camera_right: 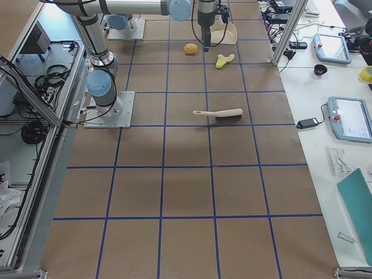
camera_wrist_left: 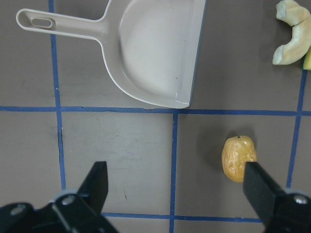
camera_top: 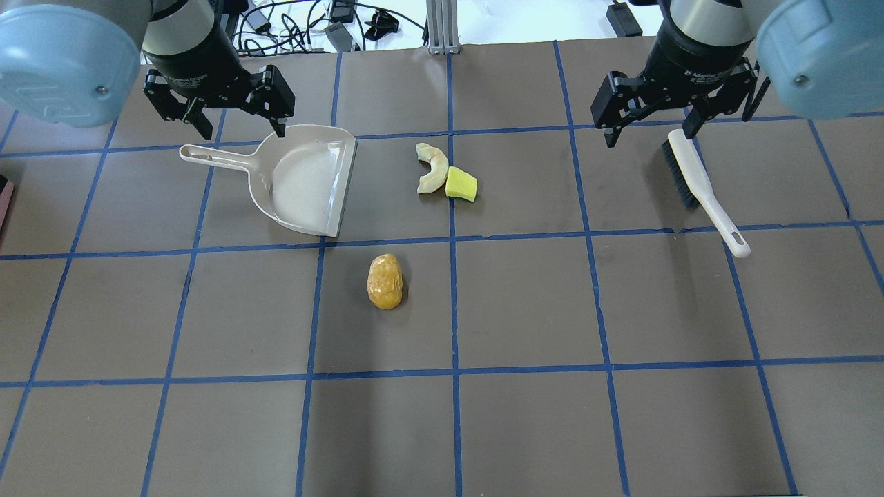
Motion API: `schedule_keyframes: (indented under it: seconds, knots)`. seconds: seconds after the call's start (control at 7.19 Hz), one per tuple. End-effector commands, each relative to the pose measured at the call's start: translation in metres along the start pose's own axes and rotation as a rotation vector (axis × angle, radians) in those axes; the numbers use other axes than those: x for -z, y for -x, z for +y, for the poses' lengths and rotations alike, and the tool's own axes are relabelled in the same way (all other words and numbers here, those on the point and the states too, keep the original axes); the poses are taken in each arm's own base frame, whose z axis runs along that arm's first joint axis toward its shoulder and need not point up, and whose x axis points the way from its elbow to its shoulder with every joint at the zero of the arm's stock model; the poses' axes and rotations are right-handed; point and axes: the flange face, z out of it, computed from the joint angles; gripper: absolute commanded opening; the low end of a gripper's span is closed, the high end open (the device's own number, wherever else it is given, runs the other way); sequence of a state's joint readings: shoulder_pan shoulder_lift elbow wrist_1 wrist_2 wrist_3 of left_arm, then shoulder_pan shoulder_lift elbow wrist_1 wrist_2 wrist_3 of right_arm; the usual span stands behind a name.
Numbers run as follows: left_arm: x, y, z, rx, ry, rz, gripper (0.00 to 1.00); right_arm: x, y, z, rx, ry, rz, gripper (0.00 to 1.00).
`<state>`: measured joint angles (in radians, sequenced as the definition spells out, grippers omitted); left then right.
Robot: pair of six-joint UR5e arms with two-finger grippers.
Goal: Sweep and dump trash into bin
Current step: 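Move the left gripper toward the dustpan handle while the right approaches the brush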
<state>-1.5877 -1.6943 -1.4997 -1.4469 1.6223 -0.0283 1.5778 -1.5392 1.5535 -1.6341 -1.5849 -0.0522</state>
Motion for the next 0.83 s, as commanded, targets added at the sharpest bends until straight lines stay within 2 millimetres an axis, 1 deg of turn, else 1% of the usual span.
schedule_keyframes:
  seconds: [0.0, 0.42, 0.7]
  knots:
    - [-0.004, -0.002, 0.002, 0.006, 0.02, 0.011, 1.0, -0.006, 0.002, 0.004, -0.005, 0.009, -0.01, 1.0]
    - [-0.003, -0.006, 0.004, 0.011, 0.021, 0.038, 1.0, -0.006, 0.004, 0.004, -0.013, 0.013, -0.022, 1.0]
    - [-0.001, 0.014, 0.001, 0.058, 0.019, 0.029, 1.0, -0.006, 0.003, 0.003, -0.028, 0.005, -0.019, 1.0]
